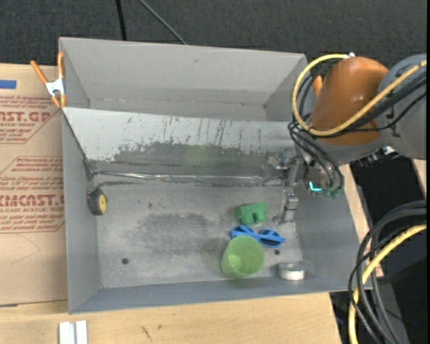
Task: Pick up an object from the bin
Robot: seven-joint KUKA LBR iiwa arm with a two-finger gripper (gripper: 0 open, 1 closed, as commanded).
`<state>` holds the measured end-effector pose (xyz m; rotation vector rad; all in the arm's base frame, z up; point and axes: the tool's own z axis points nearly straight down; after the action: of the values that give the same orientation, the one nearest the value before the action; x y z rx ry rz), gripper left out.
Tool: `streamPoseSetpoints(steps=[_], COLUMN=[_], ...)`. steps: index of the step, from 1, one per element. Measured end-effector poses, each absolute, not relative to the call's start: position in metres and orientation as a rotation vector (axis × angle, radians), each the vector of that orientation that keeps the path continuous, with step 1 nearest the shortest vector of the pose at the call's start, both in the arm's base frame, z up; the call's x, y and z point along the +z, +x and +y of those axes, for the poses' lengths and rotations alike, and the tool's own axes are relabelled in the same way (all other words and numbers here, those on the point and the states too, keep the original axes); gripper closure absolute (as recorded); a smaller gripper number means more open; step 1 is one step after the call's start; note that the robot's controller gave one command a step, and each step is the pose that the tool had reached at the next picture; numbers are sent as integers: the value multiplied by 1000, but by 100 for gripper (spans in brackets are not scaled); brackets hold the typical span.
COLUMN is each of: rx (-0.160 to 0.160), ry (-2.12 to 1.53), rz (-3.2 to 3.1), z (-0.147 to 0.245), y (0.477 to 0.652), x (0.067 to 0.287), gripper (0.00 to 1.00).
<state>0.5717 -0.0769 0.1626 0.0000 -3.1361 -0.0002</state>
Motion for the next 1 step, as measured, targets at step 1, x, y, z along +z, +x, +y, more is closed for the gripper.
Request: streamPoseSetpoints(steps=[1], rx=[-2], ry=[372], rz=[-3118], z=[-67], y=[541], x=[67], gripper=[0])
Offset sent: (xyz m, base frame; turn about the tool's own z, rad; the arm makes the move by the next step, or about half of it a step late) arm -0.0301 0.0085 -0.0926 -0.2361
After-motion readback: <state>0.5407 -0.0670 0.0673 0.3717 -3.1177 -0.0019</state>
